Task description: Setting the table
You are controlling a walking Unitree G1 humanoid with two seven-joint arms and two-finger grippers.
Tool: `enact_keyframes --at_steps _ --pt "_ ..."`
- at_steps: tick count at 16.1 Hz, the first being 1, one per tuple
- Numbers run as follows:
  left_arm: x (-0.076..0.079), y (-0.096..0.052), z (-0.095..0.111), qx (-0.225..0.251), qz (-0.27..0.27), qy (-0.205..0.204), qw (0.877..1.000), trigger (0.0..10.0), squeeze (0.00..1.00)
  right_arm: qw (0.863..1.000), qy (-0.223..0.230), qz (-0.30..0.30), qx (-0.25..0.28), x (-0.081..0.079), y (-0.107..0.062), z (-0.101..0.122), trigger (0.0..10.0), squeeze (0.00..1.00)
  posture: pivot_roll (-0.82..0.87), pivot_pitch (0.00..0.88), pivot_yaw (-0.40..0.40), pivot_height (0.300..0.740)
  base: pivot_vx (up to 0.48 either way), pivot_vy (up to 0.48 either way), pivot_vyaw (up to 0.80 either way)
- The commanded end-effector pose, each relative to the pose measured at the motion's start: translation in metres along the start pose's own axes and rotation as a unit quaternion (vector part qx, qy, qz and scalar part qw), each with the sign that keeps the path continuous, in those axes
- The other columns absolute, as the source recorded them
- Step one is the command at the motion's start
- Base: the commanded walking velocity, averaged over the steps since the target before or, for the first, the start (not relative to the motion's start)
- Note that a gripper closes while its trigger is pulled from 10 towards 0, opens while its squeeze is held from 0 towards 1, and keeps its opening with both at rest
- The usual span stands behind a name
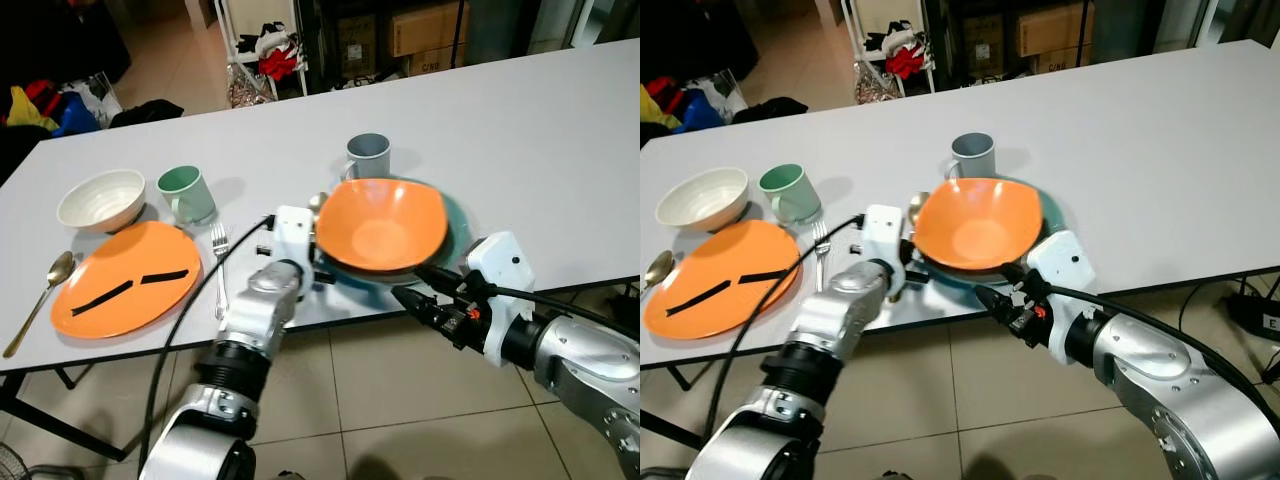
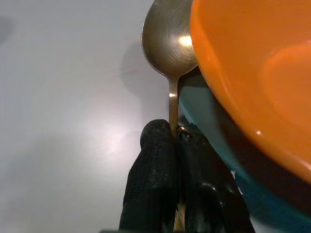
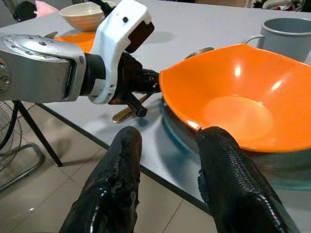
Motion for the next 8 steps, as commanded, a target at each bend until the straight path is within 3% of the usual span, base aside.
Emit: enact_keyframes --at_steps 1,2,4,6,8 --pt "-0.009 0.001 -0.014 -0.029 0.015 -0.001 0.999 10.0 0.0 1.0 -0.003 0.012 0.001 -0.007 -0.001 0.001 10.0 0.0 -0.19 0.028 0.178 0.74 0.0 0.0 0.0" --pt "-0.011 0.001 -0.014 -0.029 0.019 -0.001 0.999 10.0 0.0 1.0 -0.003 0.012 0.001 -0.007 -0.001 0.001 10.0 0.0 -0.19 0.028 0.178 0.74 0.0 0.0 0.0" --pt "-0.037 -0.003 -0.02 -0.038 0.062 -0.008 0.997 10.0 0.0 1.0 -0.001 0.011 -0.002 -0.007 -0.001 -0.001 10.0 0.0 -0.19 0.027 0.18 0.74 0.0 0.0 0.0" --pt "-0.045 -0.005 -0.027 -0.048 0.075 -0.025 0.996 10.0 0.0 1.0 0.001 0.011 -0.006 -0.008 0.0 -0.003 10.0 0.0 -0.18 0.027 0.178 0.74 0.0 0.0 0.0" --pt "-0.044 -0.007 -0.037 -0.067 0.076 -0.087 0.991 10.0 0.0 1.0 -0.003 0.023 -0.015 -0.012 0.001 -0.005 10.0 0.0 -0.18 0.027 0.175 0.74 0.0 0.0 0.0"
Point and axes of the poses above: a point about 5 cm out from each wrist's last joint towards the gripper, its own y axis pointing out of the wrist towards the gripper, its own z axis along the axis of the wrist's last joint, x = y × z, the point moved 6 cm from there along y, pointing out of the wrist towards the gripper, and after that the axes turned 10 degrees about y, right-handed, at the moved point
